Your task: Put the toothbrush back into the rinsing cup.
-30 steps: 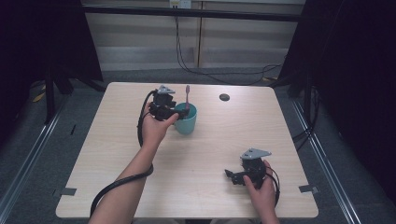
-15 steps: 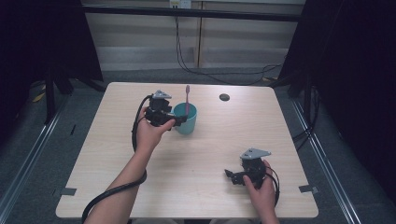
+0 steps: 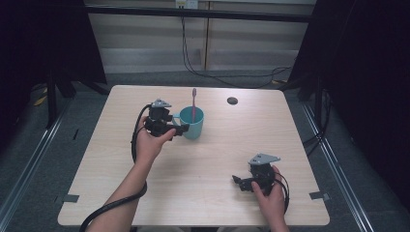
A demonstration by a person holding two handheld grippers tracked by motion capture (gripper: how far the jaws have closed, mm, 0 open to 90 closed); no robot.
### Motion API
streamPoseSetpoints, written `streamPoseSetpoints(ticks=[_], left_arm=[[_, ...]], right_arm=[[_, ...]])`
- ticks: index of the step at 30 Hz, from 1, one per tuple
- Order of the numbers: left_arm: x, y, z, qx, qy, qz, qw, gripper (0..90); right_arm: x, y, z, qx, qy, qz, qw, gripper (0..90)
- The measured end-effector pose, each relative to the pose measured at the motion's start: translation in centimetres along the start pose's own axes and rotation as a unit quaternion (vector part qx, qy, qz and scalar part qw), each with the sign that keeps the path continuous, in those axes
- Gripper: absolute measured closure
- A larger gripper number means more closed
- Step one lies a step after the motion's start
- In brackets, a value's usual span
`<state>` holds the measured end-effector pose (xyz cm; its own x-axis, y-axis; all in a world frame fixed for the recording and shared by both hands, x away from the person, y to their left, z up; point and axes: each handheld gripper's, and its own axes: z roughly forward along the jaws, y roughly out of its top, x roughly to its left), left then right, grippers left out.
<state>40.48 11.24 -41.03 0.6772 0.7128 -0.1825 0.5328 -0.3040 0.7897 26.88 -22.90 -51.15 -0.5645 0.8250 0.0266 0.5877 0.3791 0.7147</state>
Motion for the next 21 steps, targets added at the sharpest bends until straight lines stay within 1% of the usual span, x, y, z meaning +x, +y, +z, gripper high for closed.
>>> streamPoseSetpoints(ticks=[6,14,16,21], left_arm=[[0.2,-0.9,-0.4,0.001,-0.002,-0.003,1.0,16.3],[0.9,-2.4,-1.1,-0.003,-0.002,-0.013,0.9999,15.7],[1.1,-2.7,-1.3,-0.001,-0.003,-0.011,0.9999,15.6],[1.5,-4.0,-1.6,-0.002,-0.004,-0.015,0.9999,15.5]], right_arm=[[0.0,0.0,0.0,0.0,0.0,0.0,1.0,10.5],[0.0,0.0,0.1,-0.002,0.001,-0.004,1.0,10.5],[0.0,0.1,0.1,-0.002,0.001,-0.004,1.0,10.5],[0.0,0.1,0.1,-0.002,0.001,-0.004,1.0,10.5]])
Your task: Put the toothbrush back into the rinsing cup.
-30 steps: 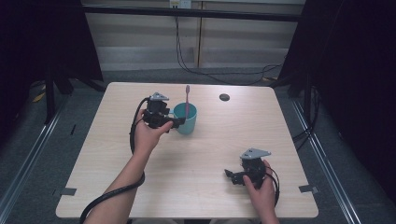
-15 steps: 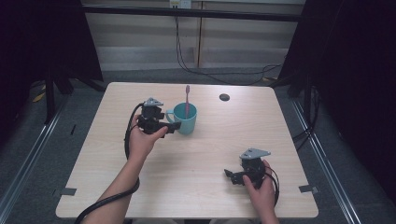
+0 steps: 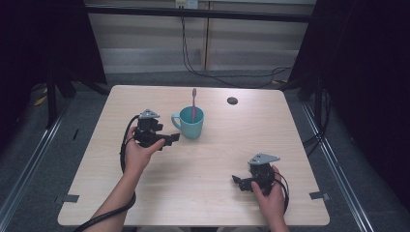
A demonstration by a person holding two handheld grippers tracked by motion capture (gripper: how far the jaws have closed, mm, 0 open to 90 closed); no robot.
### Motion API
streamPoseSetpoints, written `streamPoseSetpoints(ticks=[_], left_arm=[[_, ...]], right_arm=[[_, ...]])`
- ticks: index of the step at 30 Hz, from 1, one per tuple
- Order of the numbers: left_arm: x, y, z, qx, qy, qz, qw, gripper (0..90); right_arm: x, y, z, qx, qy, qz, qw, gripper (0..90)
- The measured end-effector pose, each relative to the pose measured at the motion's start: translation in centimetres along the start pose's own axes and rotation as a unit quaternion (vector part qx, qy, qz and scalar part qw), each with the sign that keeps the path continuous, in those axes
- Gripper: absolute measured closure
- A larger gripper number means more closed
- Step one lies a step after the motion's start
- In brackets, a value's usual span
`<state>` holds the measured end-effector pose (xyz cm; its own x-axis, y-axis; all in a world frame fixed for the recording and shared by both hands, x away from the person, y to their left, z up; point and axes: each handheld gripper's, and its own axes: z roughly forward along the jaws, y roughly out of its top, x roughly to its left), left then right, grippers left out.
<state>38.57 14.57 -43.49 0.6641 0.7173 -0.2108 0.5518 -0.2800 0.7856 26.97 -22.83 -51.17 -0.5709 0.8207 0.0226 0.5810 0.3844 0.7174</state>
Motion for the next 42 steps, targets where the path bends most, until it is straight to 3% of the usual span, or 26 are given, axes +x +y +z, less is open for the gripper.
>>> streamPoseSetpoints(ticks=[16,30,42], left_arm=[[0.6,-3.6,-0.1,0.014,0.001,0.008,0.9999,15.6],[0.5,-7.1,0.4,0.044,0.013,0.018,0.9988,15.7],[0.3,-8.5,0.8,0.058,0.024,0.035,0.9974,15.7]], right_arm=[[0.1,0.0,0.0,0.001,0.0,0.001,1.0,10.5],[0.1,0.1,0.1,0.001,0.0,0.002,1.0,10.5],[0.1,0.1,0.1,0.002,-0.001,0.002,1.0,10.5]])
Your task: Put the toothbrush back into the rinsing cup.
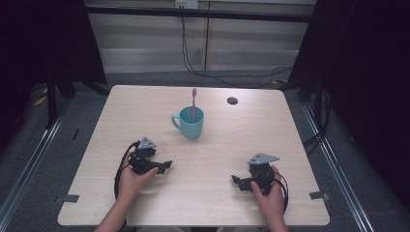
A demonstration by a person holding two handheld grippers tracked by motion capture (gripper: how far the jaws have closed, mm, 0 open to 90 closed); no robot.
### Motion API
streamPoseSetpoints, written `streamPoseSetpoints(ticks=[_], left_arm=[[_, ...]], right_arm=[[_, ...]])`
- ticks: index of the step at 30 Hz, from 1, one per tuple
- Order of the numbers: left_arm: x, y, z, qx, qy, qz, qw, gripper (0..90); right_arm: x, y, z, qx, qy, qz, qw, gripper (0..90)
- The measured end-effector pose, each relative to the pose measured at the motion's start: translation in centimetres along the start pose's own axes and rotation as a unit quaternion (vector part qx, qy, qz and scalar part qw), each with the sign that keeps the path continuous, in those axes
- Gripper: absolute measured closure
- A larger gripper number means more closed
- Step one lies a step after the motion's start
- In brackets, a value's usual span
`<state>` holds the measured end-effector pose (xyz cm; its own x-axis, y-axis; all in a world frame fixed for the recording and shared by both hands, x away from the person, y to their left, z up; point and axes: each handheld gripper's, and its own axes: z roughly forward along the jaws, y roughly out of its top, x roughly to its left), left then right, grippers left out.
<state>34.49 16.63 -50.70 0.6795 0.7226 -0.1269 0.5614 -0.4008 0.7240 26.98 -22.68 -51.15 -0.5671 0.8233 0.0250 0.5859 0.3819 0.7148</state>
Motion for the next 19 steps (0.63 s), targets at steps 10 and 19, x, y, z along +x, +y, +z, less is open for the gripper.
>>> streamPoseSetpoints(ticks=[10,19], left_arm=[[-0.32,-0.4,0.02,0.0,0.009,0.037,0.9993,15.1],[-0.46,-0.41,0.04,0.004,0.015,0.045,0.9989,14.9]], right_arm=[[0.02,0.01,0.0,0.0,0.0,0.001,1.0,10.5],[0.01,0.01,0.01,0.0,0.0,0.0,1.0,10.5]])
